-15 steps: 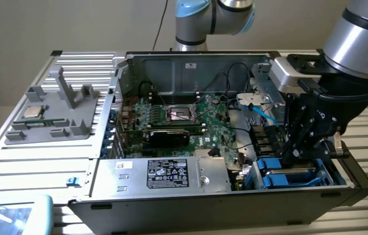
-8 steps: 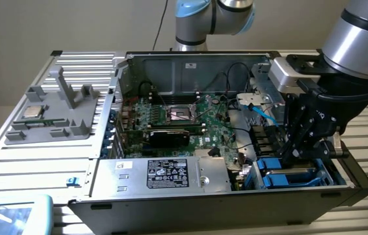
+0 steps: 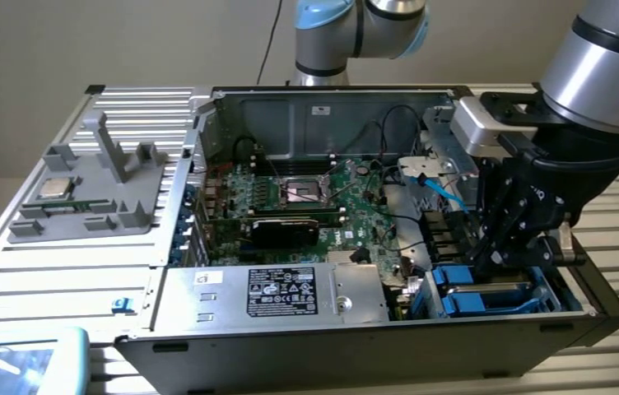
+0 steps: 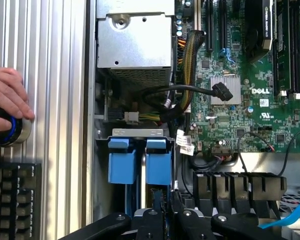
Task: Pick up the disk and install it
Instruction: 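Insert the first disk wire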
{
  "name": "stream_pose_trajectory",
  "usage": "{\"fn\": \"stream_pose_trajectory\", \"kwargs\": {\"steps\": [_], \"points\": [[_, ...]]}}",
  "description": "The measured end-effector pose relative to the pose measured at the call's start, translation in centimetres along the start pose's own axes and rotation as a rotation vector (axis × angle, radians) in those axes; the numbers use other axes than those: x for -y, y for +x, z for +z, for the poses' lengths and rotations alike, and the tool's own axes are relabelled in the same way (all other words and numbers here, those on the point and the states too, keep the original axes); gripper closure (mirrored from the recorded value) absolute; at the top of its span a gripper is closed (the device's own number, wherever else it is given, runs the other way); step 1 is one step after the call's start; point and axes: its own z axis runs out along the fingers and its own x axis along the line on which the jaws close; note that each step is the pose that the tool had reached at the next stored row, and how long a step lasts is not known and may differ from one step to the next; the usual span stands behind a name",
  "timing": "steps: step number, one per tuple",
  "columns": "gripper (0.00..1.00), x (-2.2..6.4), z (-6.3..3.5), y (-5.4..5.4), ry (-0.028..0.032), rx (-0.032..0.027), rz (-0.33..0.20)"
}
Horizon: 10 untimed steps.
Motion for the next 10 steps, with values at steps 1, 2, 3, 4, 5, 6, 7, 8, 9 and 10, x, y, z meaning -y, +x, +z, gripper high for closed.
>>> {"fn": "stream_pose_trajectory", "kwargs": {"steps": [1, 2, 3, 4, 5, 6, 7, 8, 9, 10], "points": [[0.84, 0.00, -0.05, 0.00, 0.0000, 0.0005, 0.000], [0.84, -0.01, -0.08, 0.00, 0.0000, 0.0006, 0.000], [0.84, -0.01, -0.19, 0.01, 0.0000, 0.0006, 0.000], [0.84, -0.02, -0.32, 0.04, 0.0000, -0.0003, 0.000], [0.84, -0.02, -0.39, 0.04, -0.0001, -0.0003, 0.000], [0.84, -0.03, -0.41, 0.06, -0.0001, -0.0001, 0.000], [0.84, -0.02, -0.41, 0.06, 0.0000, -0.0002, 0.000], [0.84, -0.03, -0.44, 0.07, 0.0000, -0.0006, 0.000], [0.84, -0.03, -0.43, 0.08, -0.0001, -0.0005, 0.000], [0.84, -0.02, -0.43, 0.09, 0.0000, -0.0003, 0.000]]}}
